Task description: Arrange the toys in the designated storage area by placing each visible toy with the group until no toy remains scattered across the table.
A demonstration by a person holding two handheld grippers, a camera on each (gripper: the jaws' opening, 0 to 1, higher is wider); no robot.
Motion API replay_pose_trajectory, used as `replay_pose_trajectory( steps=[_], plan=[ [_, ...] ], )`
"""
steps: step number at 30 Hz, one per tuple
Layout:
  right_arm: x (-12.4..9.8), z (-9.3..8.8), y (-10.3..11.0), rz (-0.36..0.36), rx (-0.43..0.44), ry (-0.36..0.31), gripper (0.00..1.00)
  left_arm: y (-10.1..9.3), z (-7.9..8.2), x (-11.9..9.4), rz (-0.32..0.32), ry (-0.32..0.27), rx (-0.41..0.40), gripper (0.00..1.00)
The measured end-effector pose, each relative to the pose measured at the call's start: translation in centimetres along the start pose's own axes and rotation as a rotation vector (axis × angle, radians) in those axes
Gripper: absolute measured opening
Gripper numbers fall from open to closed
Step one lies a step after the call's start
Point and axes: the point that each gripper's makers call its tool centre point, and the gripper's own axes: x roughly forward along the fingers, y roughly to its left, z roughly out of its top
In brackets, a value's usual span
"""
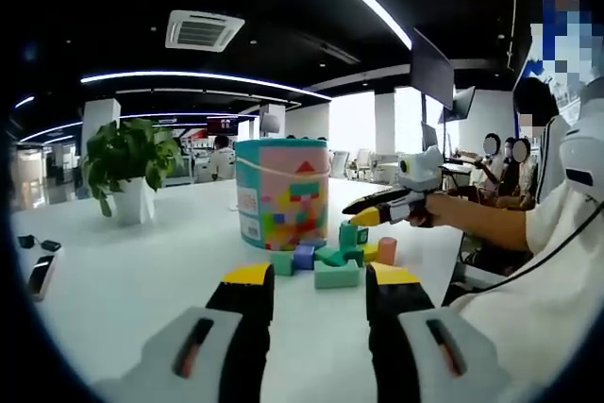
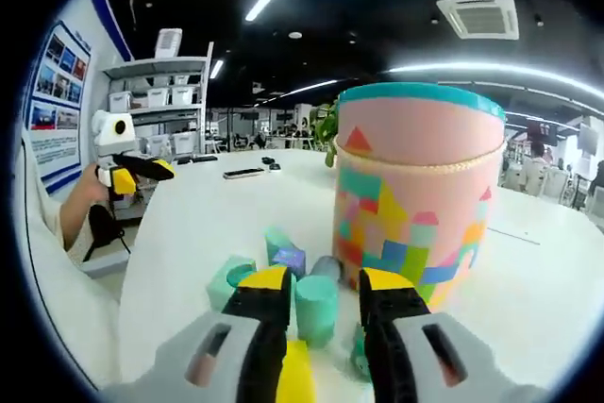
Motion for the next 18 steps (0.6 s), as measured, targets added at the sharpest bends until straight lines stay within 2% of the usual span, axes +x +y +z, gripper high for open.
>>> replay_pose_trajectory(
  steps=[13, 18],
  plan=[
    [1.4, -1.5, 0.4, 0.026, 0.002, 0.045, 0.26, -0.1, -0.1, 0.0, 0.001, 0.004, -0.004, 0.40],
    [1.8, -2.5, 0.4, 0.018, -0.011, 0.076, 0.21, -0.5, 0.1, 0.2, -0.007, 0.003, 0.001, 0.39]
  ],
)
